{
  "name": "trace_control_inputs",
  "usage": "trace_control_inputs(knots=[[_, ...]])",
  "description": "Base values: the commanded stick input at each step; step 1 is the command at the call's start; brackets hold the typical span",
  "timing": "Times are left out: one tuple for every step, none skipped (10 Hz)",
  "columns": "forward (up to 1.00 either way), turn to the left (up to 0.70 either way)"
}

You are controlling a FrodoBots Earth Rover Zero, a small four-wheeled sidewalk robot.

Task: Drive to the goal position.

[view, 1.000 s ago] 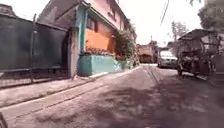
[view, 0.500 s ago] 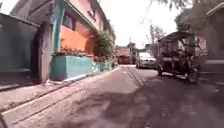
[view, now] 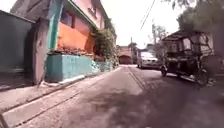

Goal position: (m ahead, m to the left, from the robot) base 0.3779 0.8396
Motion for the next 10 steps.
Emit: trace_control_inputs(knots=[[0.7,0.01],[0.7,0.01],[0.7,0.01],[0.7,0.01],[0.7,0.01],[0.7,-0.14],[0.7,-0.34],[0.7,-0.34],[0.7,-0.34],[0.7,-0.34]])
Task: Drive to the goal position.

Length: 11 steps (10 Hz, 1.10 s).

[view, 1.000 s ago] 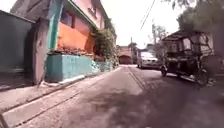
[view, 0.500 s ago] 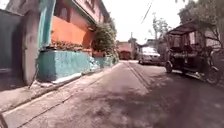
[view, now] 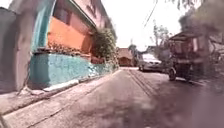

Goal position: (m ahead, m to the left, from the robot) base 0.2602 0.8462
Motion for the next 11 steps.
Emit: trace_control_inputs(knots=[[0.7,-0.28],[0.7,-0.08],[0.7,0.01],[0.7,0.01],[0.7,0.01],[0.7,0.01],[0.7,0.01],[0.7,0.01],[0.7,0.01],[0.7,0.01],[0.7,0.01]])
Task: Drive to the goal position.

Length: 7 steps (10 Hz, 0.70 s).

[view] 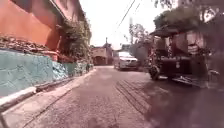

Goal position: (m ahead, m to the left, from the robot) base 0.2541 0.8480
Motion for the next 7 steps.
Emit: trace_control_inputs(knots=[[0.7,0.01],[0.7,0.01],[0.7,0.01],[0.7,0.01],[0.7,0.01],[0.7,0.01],[0.7,0.01]])
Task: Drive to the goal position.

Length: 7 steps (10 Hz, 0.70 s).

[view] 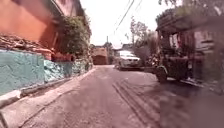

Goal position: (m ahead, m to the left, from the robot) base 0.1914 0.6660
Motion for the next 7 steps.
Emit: trace_control_inputs(knots=[[0.7,0.01],[0.7,0.01],[0.7,0.01],[0.7,0.01],[0.7,0.01],[0.7,0.01],[0.7,0.01]])
